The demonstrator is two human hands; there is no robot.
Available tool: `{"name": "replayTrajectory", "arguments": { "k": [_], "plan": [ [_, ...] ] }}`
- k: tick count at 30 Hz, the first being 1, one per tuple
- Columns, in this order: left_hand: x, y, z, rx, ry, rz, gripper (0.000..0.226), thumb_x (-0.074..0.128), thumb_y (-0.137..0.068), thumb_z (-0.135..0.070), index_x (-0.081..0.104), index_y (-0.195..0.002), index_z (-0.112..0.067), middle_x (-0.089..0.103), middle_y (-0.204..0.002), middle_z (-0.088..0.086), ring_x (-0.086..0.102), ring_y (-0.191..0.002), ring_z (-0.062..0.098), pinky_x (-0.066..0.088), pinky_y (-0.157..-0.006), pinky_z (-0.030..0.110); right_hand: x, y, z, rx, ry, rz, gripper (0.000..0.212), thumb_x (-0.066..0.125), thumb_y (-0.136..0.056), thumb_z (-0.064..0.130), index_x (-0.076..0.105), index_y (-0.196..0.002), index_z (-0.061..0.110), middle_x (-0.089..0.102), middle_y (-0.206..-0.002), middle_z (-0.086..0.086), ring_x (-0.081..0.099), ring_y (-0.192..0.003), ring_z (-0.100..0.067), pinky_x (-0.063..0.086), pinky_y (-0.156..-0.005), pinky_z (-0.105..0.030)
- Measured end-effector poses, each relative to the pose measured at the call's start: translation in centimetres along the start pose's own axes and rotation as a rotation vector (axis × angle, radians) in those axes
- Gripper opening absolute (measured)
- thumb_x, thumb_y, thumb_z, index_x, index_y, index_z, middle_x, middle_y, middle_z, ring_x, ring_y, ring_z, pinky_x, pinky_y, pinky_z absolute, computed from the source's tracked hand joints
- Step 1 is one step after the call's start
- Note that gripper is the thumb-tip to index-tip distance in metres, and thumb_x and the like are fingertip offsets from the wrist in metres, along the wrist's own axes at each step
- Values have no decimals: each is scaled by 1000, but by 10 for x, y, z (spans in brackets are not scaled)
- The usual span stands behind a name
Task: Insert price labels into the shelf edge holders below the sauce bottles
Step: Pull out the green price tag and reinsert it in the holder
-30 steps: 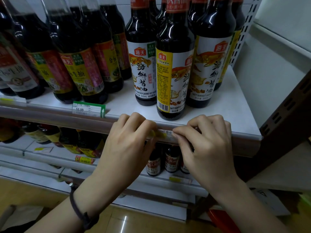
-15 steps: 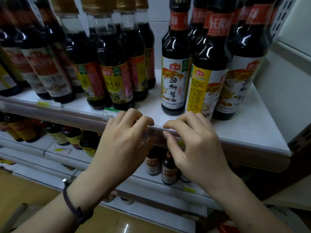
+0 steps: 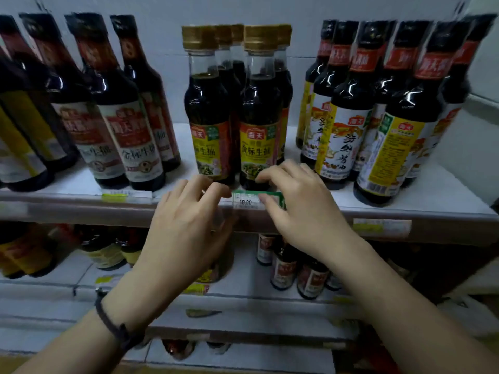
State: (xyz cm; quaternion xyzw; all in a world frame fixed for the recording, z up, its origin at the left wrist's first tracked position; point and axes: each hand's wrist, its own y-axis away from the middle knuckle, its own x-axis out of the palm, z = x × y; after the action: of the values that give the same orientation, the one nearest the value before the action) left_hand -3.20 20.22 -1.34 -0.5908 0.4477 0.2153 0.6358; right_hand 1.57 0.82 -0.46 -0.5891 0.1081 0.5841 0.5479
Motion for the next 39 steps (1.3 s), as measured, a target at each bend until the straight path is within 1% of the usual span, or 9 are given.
{"name": "replayTrajectory", "arguments": {
  "k": [5, 11, 18, 23, 27, 30, 34, 37, 39],
  "plan": [
    [-2, 3, 26, 17, 30, 35, 28, 60, -87, -34, 59, -109, -16, 54, -101, 6, 49, -91, 29, 42, -73, 45, 3, -7, 16, 113, 160, 9, 21, 65, -94, 25, 64, -114, 23, 59, -107, 0, 52, -102, -25, 42, -91, -40],
    [6, 6, 36, 19, -7, 104, 25, 63, -81, -31, 57, -101, -18, 54, -95, 4, 48, -86, 32, 42, -70, 46, 2, -14, 21, 153, 296, 77, 17, 65, -93, 28, 64, -110, 26, 63, -104, 1, 55, -101, -27, 40, -87, -39],
    [15, 7, 32, 10, -75, 157, 23, 61, -80, -29, 57, -101, -20, 53, -94, 1, 48, -87, 30, 39, -69, 43, -2, -23, 17, 211, 260, 130, 8, 68, -89, 33, 62, -92, 27, 68, -84, 3, 60, -92, -27, 34, -79, -38],
    [17, 6, 30, -11, -90, 162, 23, 63, -81, -29, 57, -102, -20, 53, -94, 1, 48, -86, 29, 39, -68, 44, -1, -26, 15, 227, 196, 147, 6, 67, -89, 26, 66, -94, 29, 70, -87, 5, 62, -94, -25, 41, -85, -39],
    [18, 7, 27, -20, -101, 159, 22, 64, -80, -28, 57, -100, -18, 52, -93, 2, 47, -86, 30, 40, -69, 45, -1, -25, 14, 216, 169, 184, 13, 63, -93, 24, 74, -98, 28, 73, -97, 4, 62, -100, -24, 44, -93, -43],
    [19, 9, 26, -24, -109, 156, 23, 63, -81, -29, 57, -100, -18, 52, -94, 2, 46, -87, 30, 40, -70, 45, 0, -24, 14, 175, 182, 194, 13, 60, -94, 21, 72, -94, 26, 68, -101, 3, 58, -99, -25, 41, -84, -38],
    [19, 10, 25, -33, -111, 164, 25, 61, -81, -29, 57, -103, -18, 52, -95, 3, 46, -88, 30, 40, -71, 45, 0, -22, 17, 161, 141, 169, 18, 55, -93, 12, 50, -87, 28, 60, -97, 4, 53, -94, -24, 34, -72, -34],
    [18, 11, 24, -33, -112, 171, 26, 62, -81, -28, 57, -104, -19, 52, -97, 2, 46, -90, 30, 40, -72, 44, -2, -22, 20, 141, 87, 118, 18, 50, -97, 11, 43, -91, 26, 50, -77, 11, 49, -79, -22, 37, -60, -37],
    [17, 12, 24, -35, -109, 180, 26, 62, -81, -28, 57, -105, -19, 52, -100, 2, 47, -92, 30, 41, -73, 44, -4, -22, 23, 109, 76, 87, 21, 50, -99, 10, 39, -94, 28, 38, -66, 16, 42, -71, -18, 30, -51, -35]
  ]
}}
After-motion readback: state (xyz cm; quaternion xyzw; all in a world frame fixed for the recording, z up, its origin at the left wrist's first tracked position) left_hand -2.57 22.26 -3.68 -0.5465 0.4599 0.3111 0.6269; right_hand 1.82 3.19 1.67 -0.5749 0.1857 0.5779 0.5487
